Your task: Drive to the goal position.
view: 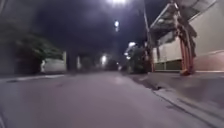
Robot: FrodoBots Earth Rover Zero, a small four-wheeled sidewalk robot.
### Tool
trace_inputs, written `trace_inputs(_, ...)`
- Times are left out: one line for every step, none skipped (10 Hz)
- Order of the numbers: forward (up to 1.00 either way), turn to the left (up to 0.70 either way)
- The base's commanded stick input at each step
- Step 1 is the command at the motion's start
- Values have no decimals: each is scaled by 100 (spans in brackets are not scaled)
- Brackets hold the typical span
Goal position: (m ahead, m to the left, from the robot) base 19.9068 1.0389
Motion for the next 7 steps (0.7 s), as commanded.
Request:
trace_inputs(70, 0)
trace_inputs(70, 0)
trace_inputs(70, 0)
trace_inputs(70, 0)
trace_inputs(70, 0)
trace_inputs(70, 0)
trace_inputs(70, 0)
